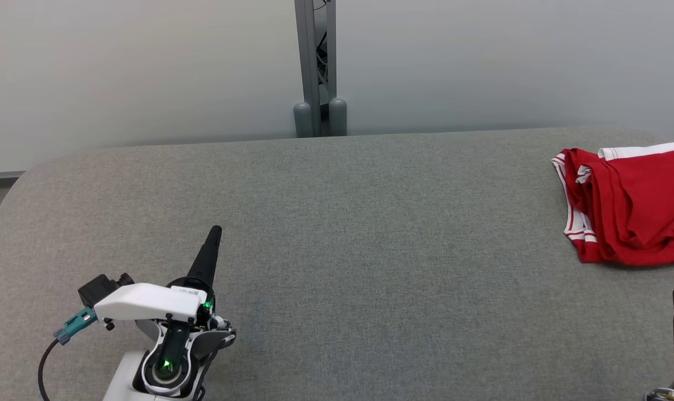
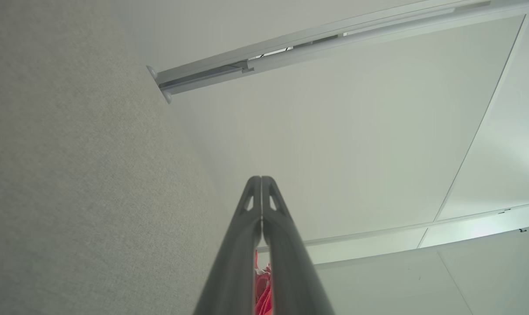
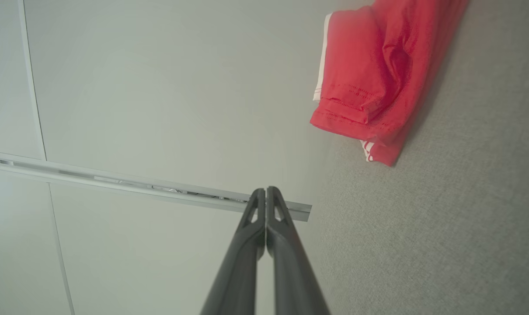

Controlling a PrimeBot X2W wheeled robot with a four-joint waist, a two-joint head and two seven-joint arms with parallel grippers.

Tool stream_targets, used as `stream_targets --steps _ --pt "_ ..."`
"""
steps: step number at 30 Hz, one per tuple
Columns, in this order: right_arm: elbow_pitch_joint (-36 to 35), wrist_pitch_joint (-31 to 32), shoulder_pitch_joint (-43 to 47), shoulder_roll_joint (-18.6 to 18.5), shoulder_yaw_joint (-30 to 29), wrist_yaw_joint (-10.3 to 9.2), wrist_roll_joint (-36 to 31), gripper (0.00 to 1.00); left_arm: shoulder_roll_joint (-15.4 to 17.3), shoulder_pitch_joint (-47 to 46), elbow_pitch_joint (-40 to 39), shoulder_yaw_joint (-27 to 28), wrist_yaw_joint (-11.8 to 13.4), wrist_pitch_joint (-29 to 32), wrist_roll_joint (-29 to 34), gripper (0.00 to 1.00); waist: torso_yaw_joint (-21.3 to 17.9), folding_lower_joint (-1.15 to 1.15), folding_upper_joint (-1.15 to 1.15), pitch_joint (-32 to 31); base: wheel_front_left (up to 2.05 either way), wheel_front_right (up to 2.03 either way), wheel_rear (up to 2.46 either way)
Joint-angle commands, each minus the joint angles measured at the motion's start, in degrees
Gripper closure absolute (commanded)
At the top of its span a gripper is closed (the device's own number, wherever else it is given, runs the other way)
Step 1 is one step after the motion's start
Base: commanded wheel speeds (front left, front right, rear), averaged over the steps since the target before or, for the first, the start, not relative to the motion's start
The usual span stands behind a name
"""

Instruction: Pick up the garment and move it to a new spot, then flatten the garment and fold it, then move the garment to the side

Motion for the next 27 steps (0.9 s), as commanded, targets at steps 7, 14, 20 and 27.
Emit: stream_targets --steps 7,14,20,27 --pt "-0.14 1.11 -0.96 -0.36 -1.04 0.00 3.54 1.00 0.19 -2.05 0.82 0.69 -0.98 0.92 -3.57 1.00 0.04 0.00 0.00 0.15 0.00 0.00 0.00" --pt "-0.07 1.87 -1.28 -0.30 -1.71 0.00 6.48 1.00 0.20 -2.91 1.52 1.04 -1.69 1.51 -6.32 1.00 0.09 0.00 0.00 0.30 0.00 0.00 0.00" --pt "-0.02 2.55 -1.44 -0.23 -2.33 0.01 8.81 1.00 0.21 -3.79 2.09 1.30 -2.27 2.09 -8.65 1.00 0.12 0.00 0.00 0.42 0.00 0.00 0.00" --pt "0.02 2.79 -1.41 -0.08 -2.63 0.00 9.18 1.00 0.22 -3.69 2.25 1.34 -2.29 2.25 -9.15 1.00 0.13 0.00 0.00 0.47 0.00 0.00 0.00"
